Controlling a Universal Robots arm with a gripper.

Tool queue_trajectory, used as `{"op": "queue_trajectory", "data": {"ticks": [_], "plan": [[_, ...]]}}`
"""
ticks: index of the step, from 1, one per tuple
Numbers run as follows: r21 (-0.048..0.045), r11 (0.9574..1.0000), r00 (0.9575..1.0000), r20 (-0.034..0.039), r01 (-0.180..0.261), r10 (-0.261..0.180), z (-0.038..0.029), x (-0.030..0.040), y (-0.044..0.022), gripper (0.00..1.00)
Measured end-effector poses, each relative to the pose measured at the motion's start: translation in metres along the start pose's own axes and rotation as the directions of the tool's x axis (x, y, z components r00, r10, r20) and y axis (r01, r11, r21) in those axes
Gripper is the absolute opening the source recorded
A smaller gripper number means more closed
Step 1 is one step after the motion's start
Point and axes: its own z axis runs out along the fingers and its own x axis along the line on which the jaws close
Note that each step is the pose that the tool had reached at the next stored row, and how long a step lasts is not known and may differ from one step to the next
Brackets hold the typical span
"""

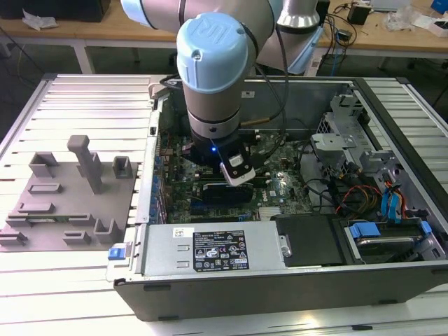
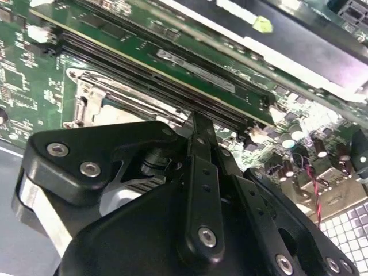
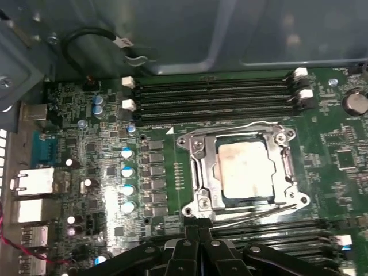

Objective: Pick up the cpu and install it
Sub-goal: 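Install the second cpu locking lever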

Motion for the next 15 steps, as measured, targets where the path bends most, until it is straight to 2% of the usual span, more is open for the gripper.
{"op": "queue_trajectory", "data": {"ticks": [2,4,7,8,15], "plan": [[-0.0051,1.0000,1.0000,0.0011,-0.004,0.004,0.0008,0.0040,-0.0006,0.11],[-0.0149,0.9999,1.0000,0.0030,-0.007,0.007,0.0011,0.0061,-0.0008,0.11],[-0.0387,0.9992,0.9999,0.0100,-0.010,0.010,0.0011,0.0066,-0.0007,0.11],[-0.0440,0.9990,0.9999,0.0116,-0.011,0.011,0.0012,0.0067,-0.0007,0.11],[-0.0628,0.9977,0.9995,0.0193,-0.025,0.026,0.0070,0.0071,-0.0023,0.11]]}}
